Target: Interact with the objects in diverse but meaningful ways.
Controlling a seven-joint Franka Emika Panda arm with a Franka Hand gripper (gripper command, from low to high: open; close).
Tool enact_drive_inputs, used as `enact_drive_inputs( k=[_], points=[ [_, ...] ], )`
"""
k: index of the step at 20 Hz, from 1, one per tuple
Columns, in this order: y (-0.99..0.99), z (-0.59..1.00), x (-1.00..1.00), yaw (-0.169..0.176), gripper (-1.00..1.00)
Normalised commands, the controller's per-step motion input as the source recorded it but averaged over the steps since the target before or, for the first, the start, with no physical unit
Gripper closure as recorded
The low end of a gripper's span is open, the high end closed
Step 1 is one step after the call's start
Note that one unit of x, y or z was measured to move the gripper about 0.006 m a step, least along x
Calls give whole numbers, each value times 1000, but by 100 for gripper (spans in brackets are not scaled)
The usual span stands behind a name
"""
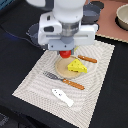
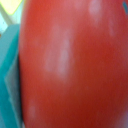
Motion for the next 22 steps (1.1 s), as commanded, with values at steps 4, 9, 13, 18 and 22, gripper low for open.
enact_drive_inputs(
  k=[4, 9, 13, 18, 22],
  points=[
    [-434, 492, -492, 2, 100],
    [-802, 51, -461, 0, 100],
    [-950, 0, -264, 0, 100],
    [-982, -11, -88, 0, 100],
    [-980, -6, 16, 1, 100]
  ],
)
